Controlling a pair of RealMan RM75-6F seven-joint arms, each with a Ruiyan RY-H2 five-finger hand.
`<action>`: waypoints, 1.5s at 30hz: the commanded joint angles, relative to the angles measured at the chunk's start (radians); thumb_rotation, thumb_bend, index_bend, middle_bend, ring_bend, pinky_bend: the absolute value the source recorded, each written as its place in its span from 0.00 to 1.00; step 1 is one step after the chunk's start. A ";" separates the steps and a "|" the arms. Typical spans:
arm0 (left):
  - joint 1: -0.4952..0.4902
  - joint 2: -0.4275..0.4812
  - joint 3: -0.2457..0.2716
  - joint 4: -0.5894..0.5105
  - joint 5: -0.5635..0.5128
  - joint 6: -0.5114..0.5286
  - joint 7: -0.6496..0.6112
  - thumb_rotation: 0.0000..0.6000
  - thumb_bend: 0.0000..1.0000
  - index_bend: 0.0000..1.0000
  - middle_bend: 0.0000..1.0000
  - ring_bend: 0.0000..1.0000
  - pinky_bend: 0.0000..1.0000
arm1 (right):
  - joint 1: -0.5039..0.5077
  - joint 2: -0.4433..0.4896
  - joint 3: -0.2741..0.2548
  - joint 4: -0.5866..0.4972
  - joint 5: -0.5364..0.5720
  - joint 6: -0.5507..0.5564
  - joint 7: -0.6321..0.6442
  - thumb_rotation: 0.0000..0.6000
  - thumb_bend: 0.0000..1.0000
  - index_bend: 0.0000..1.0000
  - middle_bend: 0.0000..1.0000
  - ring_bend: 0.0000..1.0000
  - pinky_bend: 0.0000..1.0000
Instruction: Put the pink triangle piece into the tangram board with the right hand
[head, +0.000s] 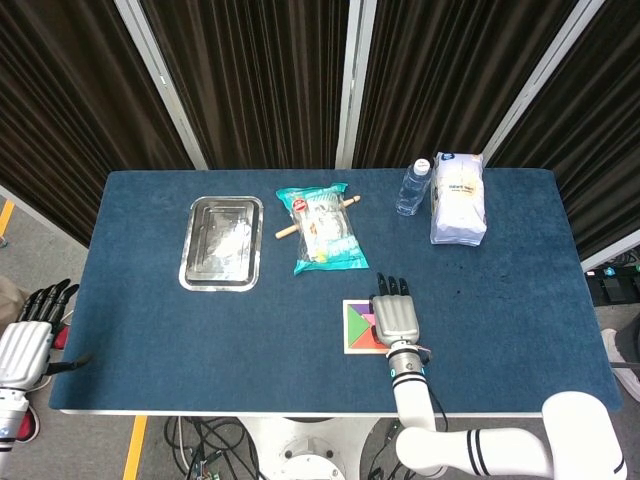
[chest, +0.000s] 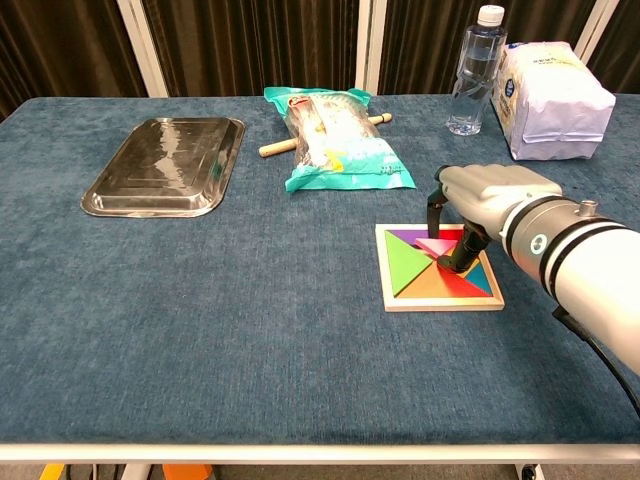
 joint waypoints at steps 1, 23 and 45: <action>0.000 0.000 0.000 0.001 0.000 -0.001 -0.001 1.00 0.00 0.00 0.00 0.00 0.00 | 0.001 -0.002 0.001 0.004 -0.001 -0.001 0.001 1.00 0.31 0.55 0.00 0.00 0.00; 0.008 -0.003 0.005 0.016 0.003 0.004 -0.012 1.00 0.00 0.00 0.00 0.00 0.00 | 0.005 -0.011 0.002 0.020 0.010 -0.012 -0.008 1.00 0.31 0.54 0.00 0.00 0.00; 0.008 -0.002 0.002 0.010 0.003 0.004 -0.008 1.00 0.00 0.00 0.00 0.00 0.00 | 0.004 0.020 0.000 -0.011 0.016 -0.038 0.008 1.00 0.24 0.20 0.00 0.00 0.00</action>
